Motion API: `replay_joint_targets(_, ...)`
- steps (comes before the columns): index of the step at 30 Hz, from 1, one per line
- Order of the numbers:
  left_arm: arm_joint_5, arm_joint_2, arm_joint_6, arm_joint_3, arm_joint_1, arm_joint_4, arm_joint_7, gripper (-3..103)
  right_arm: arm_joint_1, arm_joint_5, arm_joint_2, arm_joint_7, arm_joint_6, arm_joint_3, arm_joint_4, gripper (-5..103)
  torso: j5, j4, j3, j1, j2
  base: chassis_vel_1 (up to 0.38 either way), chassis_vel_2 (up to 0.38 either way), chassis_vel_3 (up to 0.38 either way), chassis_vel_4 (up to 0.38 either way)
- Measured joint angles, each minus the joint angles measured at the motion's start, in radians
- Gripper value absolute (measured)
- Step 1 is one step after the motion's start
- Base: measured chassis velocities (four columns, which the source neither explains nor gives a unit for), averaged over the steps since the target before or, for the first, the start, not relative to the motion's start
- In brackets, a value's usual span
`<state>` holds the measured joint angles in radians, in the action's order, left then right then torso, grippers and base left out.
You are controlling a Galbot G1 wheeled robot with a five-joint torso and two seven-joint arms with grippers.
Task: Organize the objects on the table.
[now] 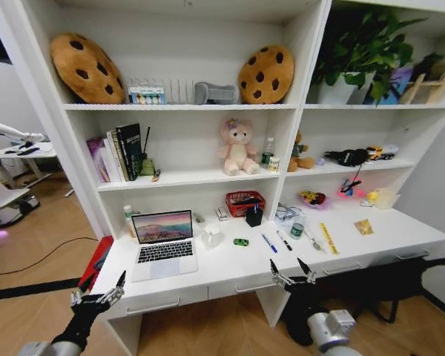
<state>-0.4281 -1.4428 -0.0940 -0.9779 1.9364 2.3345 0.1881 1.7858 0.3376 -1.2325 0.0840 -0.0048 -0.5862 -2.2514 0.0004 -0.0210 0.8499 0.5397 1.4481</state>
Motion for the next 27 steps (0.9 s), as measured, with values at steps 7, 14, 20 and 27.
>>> replay_joint_targets(7, 0.002, 0.000, 0.000, 0.005, -0.002, -0.004, 0.001, 97, -0.002, 0.022, 0.000, -0.032, 0.052, 0.004, 0.000, 100, -0.0009, -0.0002, 0.000, 0.001, 0.000, -0.297, 0.271, 0.291, -0.308)
replay_joint_targets(14, 0.009, -0.001, -0.004, 0.014, -0.001, -0.007, 0.000, 97, -0.010, 0.031, 0.012, -0.060, 0.074, -0.003, 0.004, 100, -0.0007, 0.0000, 0.000, 0.000, 0.000, -0.089, 0.093, 0.043, -0.063)
replay_joint_targets(20, 0.015, 0.078, -0.032, 0.015, 0.002, -0.003, -0.060, 93, -0.034, 0.031, 0.032, -0.068, 0.074, -0.007, 0.022, 100, -0.0007, -0.0006, -0.001, -0.002, 0.001, 0.050, -0.055, -0.044, 0.048)
replay_joint_targets(27, -0.044, 0.247, -0.032, -0.031, -0.014, -0.002, -0.088, 97, -0.055, 0.028, 0.068, -0.069, 0.058, 0.004, 0.044, 100, -0.0004, -0.0003, 0.000, 0.000, 0.000, 0.008, -0.006, -0.006, 0.008)
